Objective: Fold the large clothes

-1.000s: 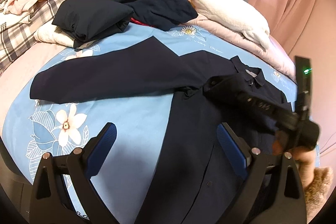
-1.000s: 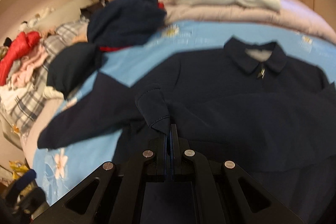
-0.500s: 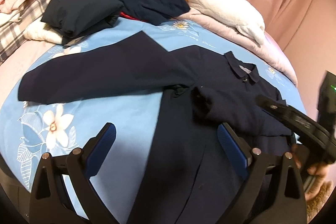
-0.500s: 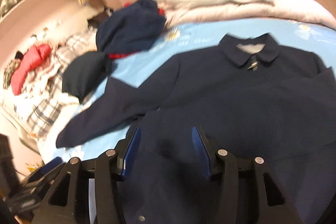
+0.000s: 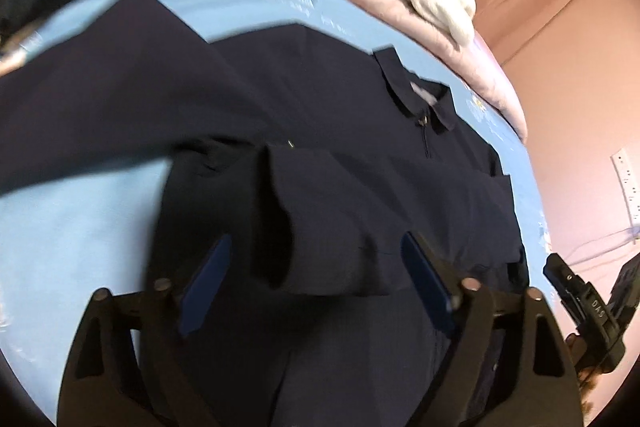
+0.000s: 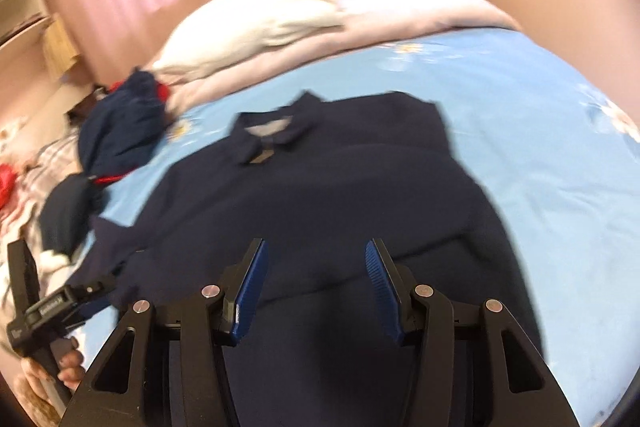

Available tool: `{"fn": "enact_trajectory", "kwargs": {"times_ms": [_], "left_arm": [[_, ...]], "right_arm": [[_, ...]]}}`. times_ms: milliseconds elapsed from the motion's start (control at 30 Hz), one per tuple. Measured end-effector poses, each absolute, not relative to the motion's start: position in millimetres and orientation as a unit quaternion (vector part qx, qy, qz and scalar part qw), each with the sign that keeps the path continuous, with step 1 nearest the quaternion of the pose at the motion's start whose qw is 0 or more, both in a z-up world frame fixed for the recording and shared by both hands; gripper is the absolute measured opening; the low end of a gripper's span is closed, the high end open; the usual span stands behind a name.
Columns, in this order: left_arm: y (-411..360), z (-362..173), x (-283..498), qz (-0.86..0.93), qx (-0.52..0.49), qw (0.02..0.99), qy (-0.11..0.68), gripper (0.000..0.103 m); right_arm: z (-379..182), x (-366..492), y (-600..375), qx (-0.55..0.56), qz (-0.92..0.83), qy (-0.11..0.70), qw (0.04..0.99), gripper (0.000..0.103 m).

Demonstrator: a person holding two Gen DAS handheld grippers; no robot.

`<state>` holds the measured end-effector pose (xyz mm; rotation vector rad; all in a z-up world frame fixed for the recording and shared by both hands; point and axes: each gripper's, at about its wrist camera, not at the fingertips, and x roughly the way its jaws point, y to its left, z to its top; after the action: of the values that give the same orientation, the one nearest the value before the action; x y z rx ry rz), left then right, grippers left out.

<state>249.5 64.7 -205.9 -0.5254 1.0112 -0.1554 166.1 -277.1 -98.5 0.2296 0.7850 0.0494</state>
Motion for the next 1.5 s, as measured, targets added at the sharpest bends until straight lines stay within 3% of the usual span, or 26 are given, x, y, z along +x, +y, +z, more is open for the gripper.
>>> {"fn": "enact_trajectory", "kwargs": {"times_ms": [200, 333, 400, 467, 567, 733, 967, 1367, 1500], "left_arm": [[53, -229, 252, -0.091, -0.272, 0.815, 0.504, 0.081], [49, -239, 257, -0.097, -0.293, 0.807, 0.504, 0.068], [49, -241, 260, -0.094, -0.301, 0.808, 0.498, 0.054], [51, -243, 264, -0.094, -0.317, 0.804, 0.494, 0.029], [44, -235, 272, -0.076, -0.298, 0.816, 0.489, 0.014], [25, -172, 283, -0.075, -0.193, 0.882, 0.423, 0.012], [26, -102, 287, -0.119, -0.135, 0.925, 0.334, 0.012], [58, -214, 307, -0.054, -0.131, 0.876, 0.461, 0.013], [50, -227, 307, -0.042, -0.120, 0.869, 0.478, 0.015]], "right_arm": [[-110, 161, -305, 0.138, -0.008, 0.384, 0.913, 0.051], [-115, 156, -313, 0.146, -0.021, 0.385, 0.911, 0.051], [-120, 155, -316, 0.148, -0.024, 0.389, 0.909, 0.051], [-122, 153, -321, 0.147, -0.026, 0.392, 0.908, 0.051], [-125, 151, -333, 0.158, -0.032, 0.393, 0.905, 0.051], [-127, 148, -344, 0.169, -0.041, 0.389, 0.904, 0.051], [-129, 146, -345, 0.174, -0.042, 0.388, 0.904, 0.051], [-138, 150, -341, 0.166, -0.036, 0.402, 0.900, 0.051], [-141, 150, -341, 0.165, -0.035, 0.407, 0.898, 0.051]]}}
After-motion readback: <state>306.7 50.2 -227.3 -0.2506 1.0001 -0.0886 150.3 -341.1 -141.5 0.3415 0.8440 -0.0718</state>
